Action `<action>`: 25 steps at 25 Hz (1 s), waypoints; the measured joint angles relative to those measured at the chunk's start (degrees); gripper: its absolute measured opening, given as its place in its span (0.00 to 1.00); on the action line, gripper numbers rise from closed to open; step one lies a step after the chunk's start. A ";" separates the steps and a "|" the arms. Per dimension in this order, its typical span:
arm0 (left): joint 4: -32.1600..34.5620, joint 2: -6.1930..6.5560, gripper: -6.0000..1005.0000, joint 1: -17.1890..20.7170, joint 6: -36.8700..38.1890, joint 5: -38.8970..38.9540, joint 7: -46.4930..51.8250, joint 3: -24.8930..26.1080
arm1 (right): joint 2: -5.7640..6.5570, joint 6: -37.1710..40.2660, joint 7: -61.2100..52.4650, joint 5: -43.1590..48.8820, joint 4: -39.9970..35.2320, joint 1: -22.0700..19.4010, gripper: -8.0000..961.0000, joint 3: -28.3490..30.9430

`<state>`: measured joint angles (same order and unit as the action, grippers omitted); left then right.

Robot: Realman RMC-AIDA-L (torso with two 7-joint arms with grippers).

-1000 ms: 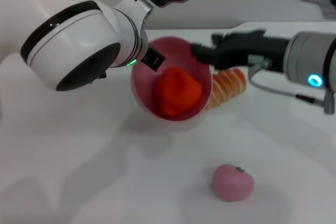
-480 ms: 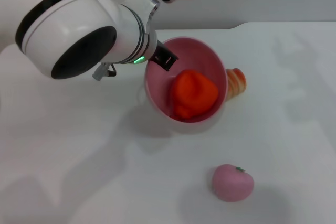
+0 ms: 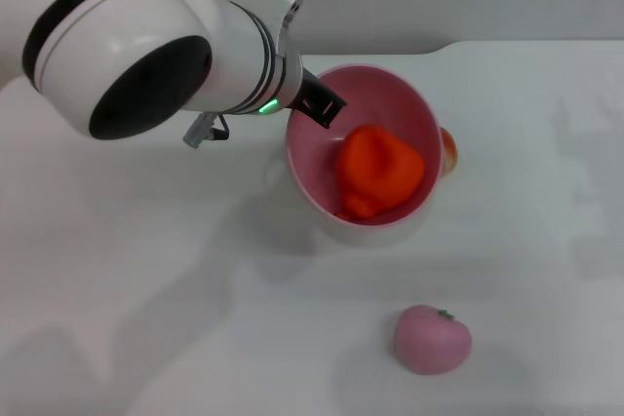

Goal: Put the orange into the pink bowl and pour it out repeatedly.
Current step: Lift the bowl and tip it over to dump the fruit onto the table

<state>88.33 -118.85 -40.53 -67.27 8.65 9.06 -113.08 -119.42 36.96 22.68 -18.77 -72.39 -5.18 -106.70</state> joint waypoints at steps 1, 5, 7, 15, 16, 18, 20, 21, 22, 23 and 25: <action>0.00 -0.03 0.05 0.00 0.33 0.03 0.12 -0.13 | 0.03 0.04 0.00 -1.39 0.75 -0.02 0.52 0.03; -0.08 -0.15 0.05 -0.25 1.27 0.03 -0.09 -0.77 | 0.06 0.11 -0.22 -5.82 3.27 -0.53 0.52 0.29; -0.44 -0.18 0.05 -0.54 2.12 -0.19 -0.39 -1.18 | 0.11 0.06 -0.25 -8.57 4.04 -0.66 0.52 0.20; -2.09 -0.10 0.05 0.34 9.50 -3.54 -2.91 -5.10 | 0.29 -0.64 -1.52 -15.22 5.60 -0.90 0.52 0.29; -2.67 -0.10 0.05 0.57 10.42 -4.78 -3.23 -5.92 | 0.32 -1.03 -2.05 -15.62 5.63 -0.82 0.52 0.50; -3.57 -0.11 0.05 0.57 10.64 -5.98 -3.56 -6.74 | 0.41 -2.19 -2.86 -15.81 5.64 -0.65 0.52 1.00; -3.95 -0.14 0.05 0.44 10.00 -6.69 -4.77 -7.12 | 0.52 -3.23 -3.13 -15.85 5.59 -0.38 0.52 1.53; -3.80 -0.14 0.05 0.53 9.69 -7.20 -5.41 -7.34 | 0.56 -3.66 -3.14 -15.86 5.58 -0.23 0.52 1.82; -3.45 -0.12 0.05 0.75 9.37 -8.02 -5.94 -7.65 | 0.58 -4.29 -3.14 -15.87 5.57 -0.07 0.52 2.17; -3.45 -0.12 0.05 0.75 9.37 -8.02 -5.94 -7.65 | 0.59 -4.79 -3.15 -15.86 5.56 0.06 0.52 2.38; -3.18 -0.11 0.05 0.97 9.12 -8.91 -6.10 -8.08 | 0.59 -5.52 -3.16 -15.87 5.55 0.32 0.52 2.62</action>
<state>85.15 -118.95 -39.56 -58.15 -0.26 2.95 -121.15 -118.83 31.44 19.52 -34.63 -66.84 -4.86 -104.08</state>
